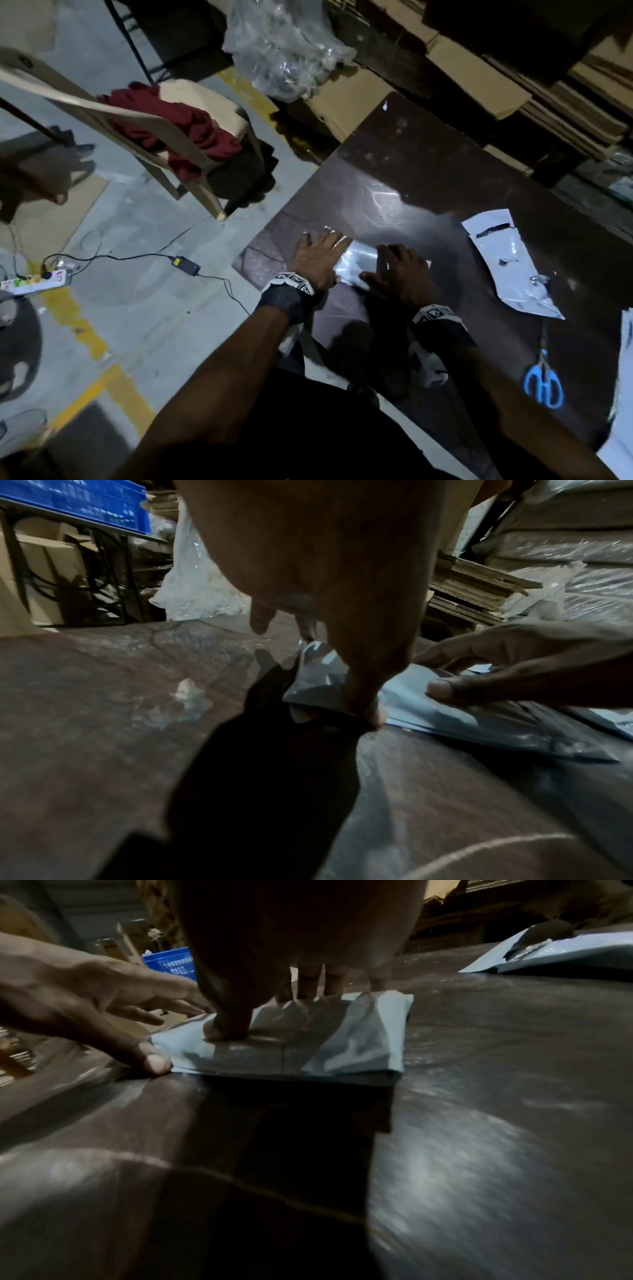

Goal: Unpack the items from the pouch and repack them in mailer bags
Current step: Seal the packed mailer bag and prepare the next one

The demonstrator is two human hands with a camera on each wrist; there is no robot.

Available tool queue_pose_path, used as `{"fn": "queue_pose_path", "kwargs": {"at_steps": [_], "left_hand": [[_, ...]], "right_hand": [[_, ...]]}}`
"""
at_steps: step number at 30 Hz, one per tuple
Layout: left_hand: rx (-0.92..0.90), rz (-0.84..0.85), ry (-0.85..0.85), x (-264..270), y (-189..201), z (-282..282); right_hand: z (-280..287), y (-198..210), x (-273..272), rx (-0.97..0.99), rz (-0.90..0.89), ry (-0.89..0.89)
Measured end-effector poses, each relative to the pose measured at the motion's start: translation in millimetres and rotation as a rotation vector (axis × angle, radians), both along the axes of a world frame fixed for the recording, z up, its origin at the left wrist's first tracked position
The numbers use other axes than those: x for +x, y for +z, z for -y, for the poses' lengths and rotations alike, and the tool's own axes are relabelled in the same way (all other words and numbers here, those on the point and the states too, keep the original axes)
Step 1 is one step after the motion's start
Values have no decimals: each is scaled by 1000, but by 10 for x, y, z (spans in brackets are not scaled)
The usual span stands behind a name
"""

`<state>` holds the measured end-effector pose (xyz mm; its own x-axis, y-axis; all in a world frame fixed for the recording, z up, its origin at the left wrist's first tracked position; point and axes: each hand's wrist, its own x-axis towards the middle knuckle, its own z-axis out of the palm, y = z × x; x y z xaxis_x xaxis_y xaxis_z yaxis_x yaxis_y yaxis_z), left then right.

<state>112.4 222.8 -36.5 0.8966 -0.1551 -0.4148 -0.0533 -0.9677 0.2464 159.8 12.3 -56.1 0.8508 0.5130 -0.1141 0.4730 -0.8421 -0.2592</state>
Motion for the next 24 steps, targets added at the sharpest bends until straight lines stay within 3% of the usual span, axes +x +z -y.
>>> {"fn": "queue_pose_path", "kwargs": {"at_steps": [10, 13, 18, 24], "left_hand": [[60, 13, -141, 39, -60, -592], [52, 17, -158, 19, -78, -683], [-80, 12, -120, -128, -130, -835], [-169, 43, -54, -281, -145, -904]], "right_hand": [[-810, 13, -95, -96, -100, -314], [-857, 27, -178, -152, -156, -291], [-865, 40, -337, -83, -182, -205], [-965, -49, -394, -206, -185, -213]]}}
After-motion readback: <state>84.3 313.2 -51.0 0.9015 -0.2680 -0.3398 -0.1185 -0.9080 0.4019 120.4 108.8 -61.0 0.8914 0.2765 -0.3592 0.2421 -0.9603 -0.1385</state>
